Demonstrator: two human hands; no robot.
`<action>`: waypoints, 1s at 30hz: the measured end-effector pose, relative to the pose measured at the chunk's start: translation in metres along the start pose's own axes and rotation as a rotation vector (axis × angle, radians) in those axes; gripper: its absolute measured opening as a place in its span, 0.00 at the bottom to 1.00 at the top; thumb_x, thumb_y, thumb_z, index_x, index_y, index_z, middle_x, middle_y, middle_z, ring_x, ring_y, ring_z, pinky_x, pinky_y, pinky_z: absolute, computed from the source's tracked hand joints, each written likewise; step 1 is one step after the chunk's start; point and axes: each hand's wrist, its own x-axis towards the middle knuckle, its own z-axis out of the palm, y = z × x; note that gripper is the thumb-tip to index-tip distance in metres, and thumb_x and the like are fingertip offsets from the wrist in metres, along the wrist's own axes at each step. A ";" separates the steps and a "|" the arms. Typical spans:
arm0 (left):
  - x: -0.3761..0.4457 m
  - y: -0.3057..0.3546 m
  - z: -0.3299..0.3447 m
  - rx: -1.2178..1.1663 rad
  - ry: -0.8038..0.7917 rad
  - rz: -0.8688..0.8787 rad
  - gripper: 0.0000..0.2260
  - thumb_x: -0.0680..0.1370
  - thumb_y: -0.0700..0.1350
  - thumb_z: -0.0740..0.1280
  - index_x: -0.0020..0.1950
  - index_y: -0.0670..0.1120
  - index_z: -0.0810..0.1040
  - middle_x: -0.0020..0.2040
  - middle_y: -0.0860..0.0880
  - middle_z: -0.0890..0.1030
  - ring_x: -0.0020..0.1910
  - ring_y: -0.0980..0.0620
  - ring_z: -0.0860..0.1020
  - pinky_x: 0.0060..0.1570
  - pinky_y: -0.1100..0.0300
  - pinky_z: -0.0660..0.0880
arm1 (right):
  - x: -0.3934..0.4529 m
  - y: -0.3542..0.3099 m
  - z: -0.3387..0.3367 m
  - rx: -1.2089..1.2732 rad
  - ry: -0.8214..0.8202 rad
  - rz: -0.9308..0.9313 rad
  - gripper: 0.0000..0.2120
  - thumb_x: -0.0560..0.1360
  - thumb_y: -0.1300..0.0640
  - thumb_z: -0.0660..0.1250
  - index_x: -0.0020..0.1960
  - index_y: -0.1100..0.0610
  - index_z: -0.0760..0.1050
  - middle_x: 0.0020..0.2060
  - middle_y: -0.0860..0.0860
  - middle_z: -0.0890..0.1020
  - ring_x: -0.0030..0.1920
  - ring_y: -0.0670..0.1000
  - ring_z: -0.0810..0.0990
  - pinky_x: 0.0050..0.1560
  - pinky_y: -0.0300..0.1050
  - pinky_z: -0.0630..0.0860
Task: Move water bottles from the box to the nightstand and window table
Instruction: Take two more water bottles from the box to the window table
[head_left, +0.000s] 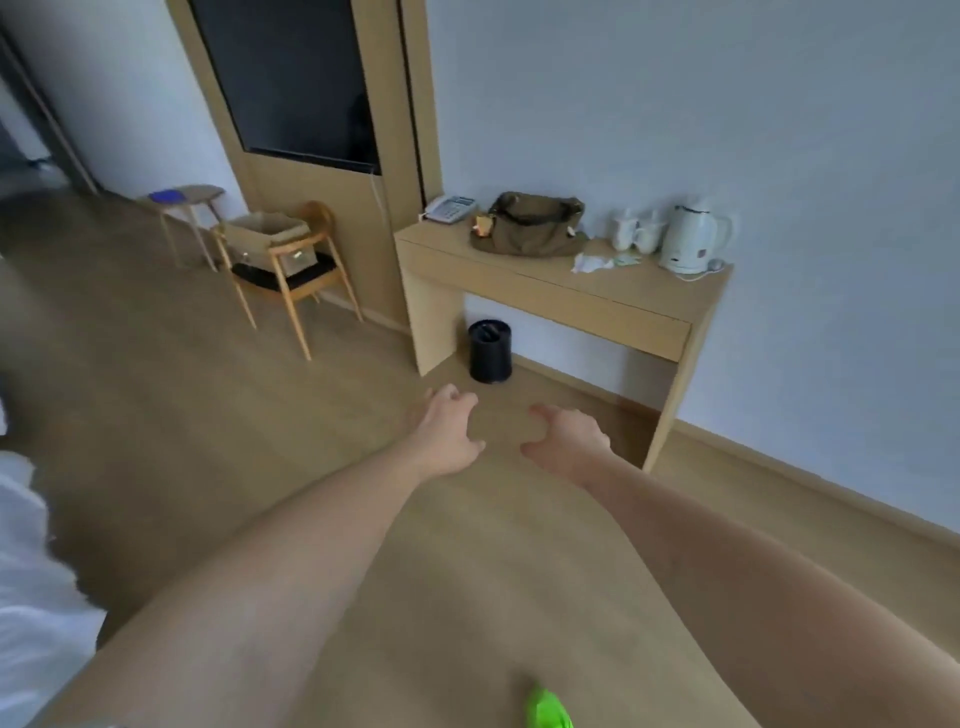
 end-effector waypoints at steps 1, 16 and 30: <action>0.012 -0.018 -0.003 0.021 0.014 -0.056 0.32 0.77 0.56 0.73 0.77 0.48 0.68 0.77 0.42 0.66 0.76 0.39 0.62 0.73 0.44 0.66 | 0.023 -0.013 0.003 -0.015 -0.034 -0.032 0.34 0.74 0.46 0.69 0.79 0.41 0.63 0.69 0.54 0.75 0.69 0.58 0.74 0.63 0.56 0.77; 0.102 -0.202 -0.059 0.001 0.095 -0.643 0.30 0.75 0.55 0.71 0.75 0.48 0.70 0.69 0.41 0.76 0.68 0.37 0.72 0.64 0.44 0.75 | 0.230 -0.216 0.071 -0.192 -0.364 -0.496 0.31 0.74 0.47 0.69 0.76 0.44 0.67 0.68 0.56 0.76 0.70 0.60 0.73 0.68 0.57 0.74; 0.229 -0.476 -0.149 -0.014 0.111 -0.645 0.30 0.77 0.54 0.70 0.77 0.46 0.67 0.72 0.41 0.71 0.71 0.37 0.68 0.66 0.43 0.72 | 0.404 -0.476 0.160 -0.227 -0.351 -0.533 0.27 0.74 0.47 0.70 0.71 0.47 0.70 0.64 0.57 0.78 0.67 0.60 0.76 0.65 0.57 0.76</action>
